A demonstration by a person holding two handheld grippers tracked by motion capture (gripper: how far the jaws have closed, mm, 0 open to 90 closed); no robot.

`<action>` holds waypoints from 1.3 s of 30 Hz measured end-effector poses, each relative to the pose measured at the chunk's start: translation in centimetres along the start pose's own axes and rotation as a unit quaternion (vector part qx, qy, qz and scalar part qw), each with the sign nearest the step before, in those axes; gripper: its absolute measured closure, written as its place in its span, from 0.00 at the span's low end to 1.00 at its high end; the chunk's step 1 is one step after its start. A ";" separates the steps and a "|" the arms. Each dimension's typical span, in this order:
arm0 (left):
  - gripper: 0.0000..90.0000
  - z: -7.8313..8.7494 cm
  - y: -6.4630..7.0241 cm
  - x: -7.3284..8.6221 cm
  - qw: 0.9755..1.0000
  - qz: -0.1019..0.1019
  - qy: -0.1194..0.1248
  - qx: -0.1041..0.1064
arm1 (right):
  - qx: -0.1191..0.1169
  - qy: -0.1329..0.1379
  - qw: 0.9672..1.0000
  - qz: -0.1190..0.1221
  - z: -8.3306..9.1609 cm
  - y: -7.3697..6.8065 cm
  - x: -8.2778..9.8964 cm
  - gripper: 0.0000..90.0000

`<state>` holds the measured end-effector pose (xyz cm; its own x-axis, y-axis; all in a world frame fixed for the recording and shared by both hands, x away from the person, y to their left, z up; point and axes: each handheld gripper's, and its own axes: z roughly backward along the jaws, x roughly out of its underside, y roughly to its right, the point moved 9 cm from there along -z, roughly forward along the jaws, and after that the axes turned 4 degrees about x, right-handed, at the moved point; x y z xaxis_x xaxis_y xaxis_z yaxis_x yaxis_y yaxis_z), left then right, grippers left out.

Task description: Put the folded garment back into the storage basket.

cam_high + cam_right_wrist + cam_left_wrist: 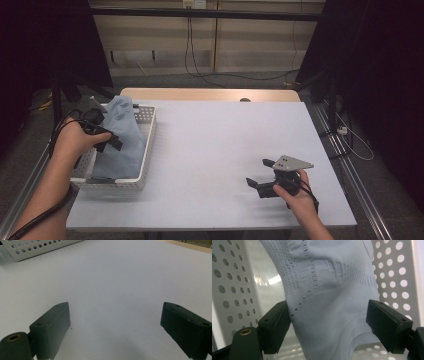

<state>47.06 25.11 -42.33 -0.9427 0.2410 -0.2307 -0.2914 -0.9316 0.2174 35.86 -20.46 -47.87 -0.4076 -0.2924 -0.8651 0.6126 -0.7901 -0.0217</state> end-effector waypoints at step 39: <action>0.33 -1.0 -1.0 -4.4 0.995 -0.011 0.100 -0.018 | -0.001 0.006 1.000 0.000 0.2 0.1 -0.3 0.10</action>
<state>51.69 24.72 -42.44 -0.8839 0.2065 -0.4197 -0.3029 -0.9365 0.1770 35.93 -20.58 -47.47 -0.3997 -0.2861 -0.8709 0.6134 -0.7894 -0.0222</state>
